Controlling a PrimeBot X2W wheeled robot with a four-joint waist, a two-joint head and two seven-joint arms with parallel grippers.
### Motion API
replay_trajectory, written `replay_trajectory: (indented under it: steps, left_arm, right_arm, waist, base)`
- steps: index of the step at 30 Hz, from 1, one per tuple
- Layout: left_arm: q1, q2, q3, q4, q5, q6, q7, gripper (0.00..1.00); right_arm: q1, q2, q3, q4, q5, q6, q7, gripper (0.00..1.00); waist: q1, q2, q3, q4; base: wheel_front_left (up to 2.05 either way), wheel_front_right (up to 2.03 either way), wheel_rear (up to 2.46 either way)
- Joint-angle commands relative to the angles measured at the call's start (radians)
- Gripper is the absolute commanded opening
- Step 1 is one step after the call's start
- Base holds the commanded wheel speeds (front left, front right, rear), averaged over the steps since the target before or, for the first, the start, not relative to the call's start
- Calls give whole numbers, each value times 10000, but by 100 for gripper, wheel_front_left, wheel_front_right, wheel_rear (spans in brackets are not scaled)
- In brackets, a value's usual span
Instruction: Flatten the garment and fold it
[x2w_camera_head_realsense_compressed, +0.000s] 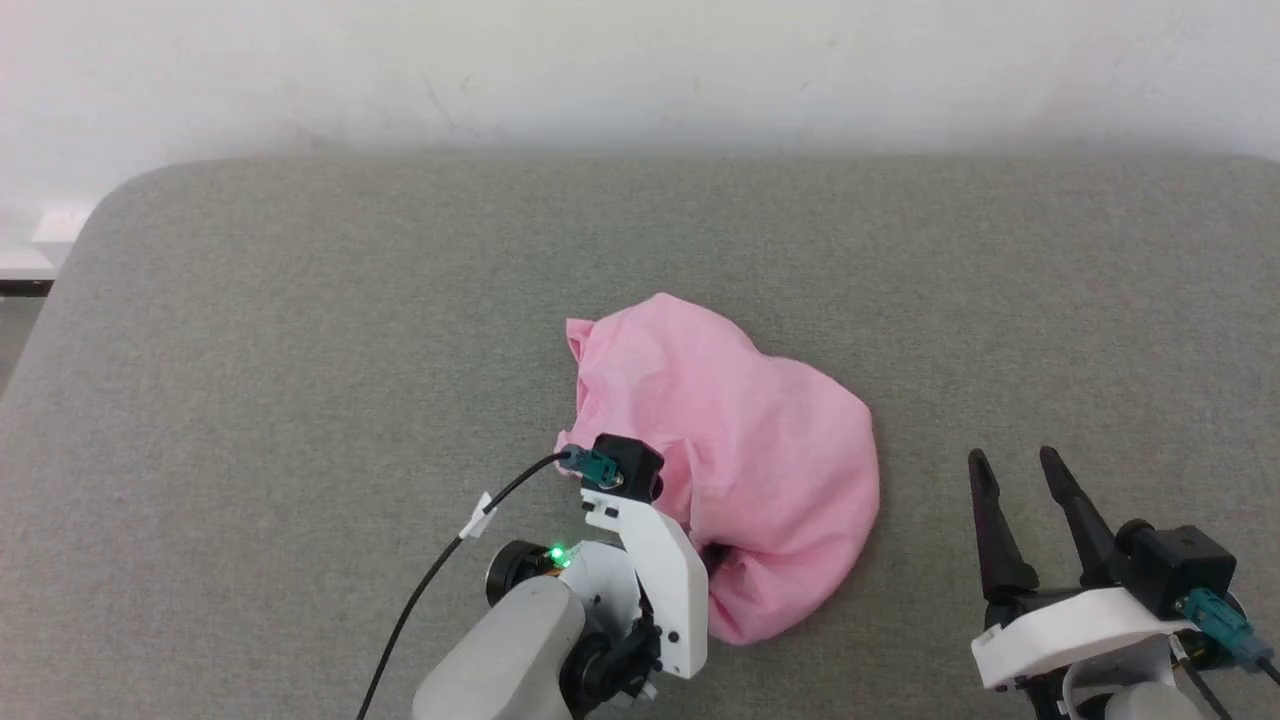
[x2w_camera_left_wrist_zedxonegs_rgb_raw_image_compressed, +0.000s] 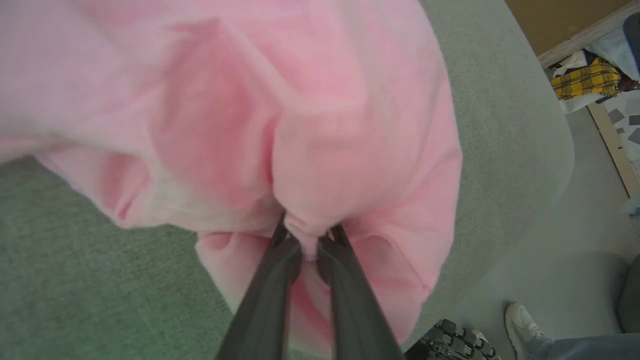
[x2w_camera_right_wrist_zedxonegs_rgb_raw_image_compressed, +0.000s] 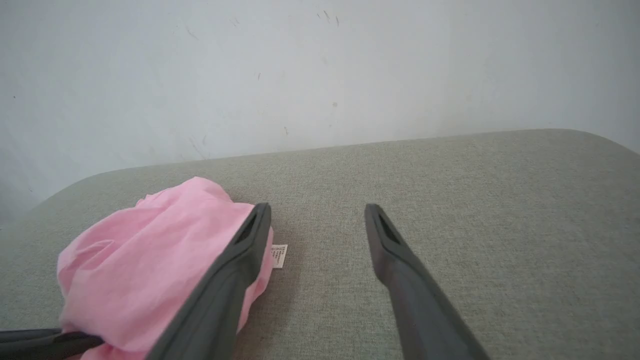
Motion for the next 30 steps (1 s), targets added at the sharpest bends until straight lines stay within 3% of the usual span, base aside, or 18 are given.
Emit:
replay_trajectory:
  steps: [1,4,9,14,17,21,25,30]
  left_arm:
    - [57,7,-78,-25,-202,145,16,100]
    - [62,7,81,-255,-574,453,-212,100]
    - [219,46,1436,-1293,-1483,969,-1153,100]
    - [920,729,2583,-2386,-1672,1490,-2176,100]
    - [1514,1269,3157,-2970,-1201,1825,-3451,100]
    - [2414,1610,3973,-3791,-574,1600,-5943,100]
    - [3289,1746,4438,-4439,822,1608,-6314,100]
    - [4302,1279,5014,-5498,3077,1703,-6325,100]
  right_arm:
    - [128,5,-23,18,82,-19,-46,100]
    - [175,5,3,41,106,-19,-46,100]
    - [275,5,36,91,167,-19,-47,100]
    - [399,5,12,140,227,-19,-47,100]
    - [461,5,-12,141,261,-19,-47,100]
    - [522,5,-47,174,329,-19,-47,100]
    - [582,5,-136,361,317,-19,-47,100]
    - [478,5,-337,773,282,-19,428,100]
  waist:
    - [0,-1,-51,84]
    - [0,-1,-158,250]
    - [0,-1,-468,517]
    - [0,-1,-789,694]
    - [0,-1,-915,728]
    - [0,-1,-1059,676]
    - [0,-1,-1150,597]
    - [0,-1,-1156,519]
  base:
    - [0,0,0]
    - [0,0,0]
    - [0,0,0]
    - [0,0,0]
    - [0,0,0]
    - [0,0,0]
    - [0,0,0]
    - [0,0,0]
